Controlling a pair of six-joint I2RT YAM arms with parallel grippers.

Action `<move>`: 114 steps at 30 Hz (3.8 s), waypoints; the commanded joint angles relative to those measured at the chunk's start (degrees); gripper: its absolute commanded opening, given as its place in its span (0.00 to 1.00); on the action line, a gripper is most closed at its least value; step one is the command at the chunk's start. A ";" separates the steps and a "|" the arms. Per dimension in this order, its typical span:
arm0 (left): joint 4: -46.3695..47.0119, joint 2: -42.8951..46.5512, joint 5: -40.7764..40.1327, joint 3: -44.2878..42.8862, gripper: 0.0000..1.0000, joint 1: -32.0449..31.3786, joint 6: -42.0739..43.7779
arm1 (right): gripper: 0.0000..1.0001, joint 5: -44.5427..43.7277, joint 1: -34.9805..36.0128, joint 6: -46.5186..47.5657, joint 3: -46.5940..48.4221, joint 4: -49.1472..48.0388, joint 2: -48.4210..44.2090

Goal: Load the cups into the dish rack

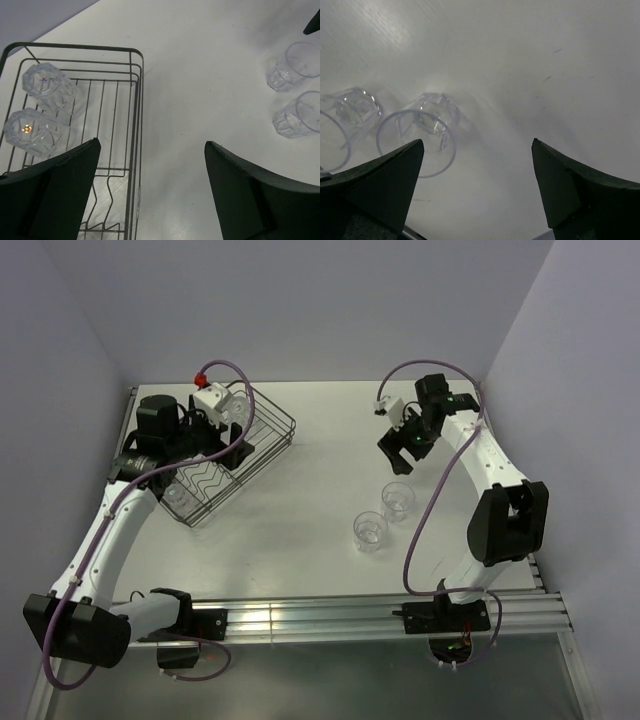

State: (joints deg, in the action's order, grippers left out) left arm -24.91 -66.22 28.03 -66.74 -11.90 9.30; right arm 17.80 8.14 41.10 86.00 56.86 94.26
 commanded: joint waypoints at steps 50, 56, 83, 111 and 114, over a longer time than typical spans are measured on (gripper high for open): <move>1.09 -1.55 6.86 -5.06 0.99 -1.46 -14.04 | 0.00 2.06 -0.15 -7.17 -11.11 -38.39 -26.49; 1.87 1.17 12.30 -5.86 0.99 -1.46 -18.07 | 0.00 2.33 3.63 -15.25 -17.60 -54.90 -35.01; 42.57 6.98 33.67 8.56 0.99 -2.07 -69.95 | 0.00 4.26 35.53 14.62 -51.02 -105.90 -51.10; 68.50 7.59 31.56 16.73 0.99 -8.05 -86.21 | 0.00 -0.49 45.82 13.83 -51.46 -103.00 -48.91; 67.10 7.51 31.38 16.55 0.99 -8.40 -84.54 | 0.00 -0.84 46.00 13.57 -51.28 -102.83 -48.73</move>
State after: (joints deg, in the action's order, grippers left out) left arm 39.70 -59.70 60.10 -49.89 -19.77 -76.14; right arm 18.41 53.52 55.18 34.41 -42.78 45.50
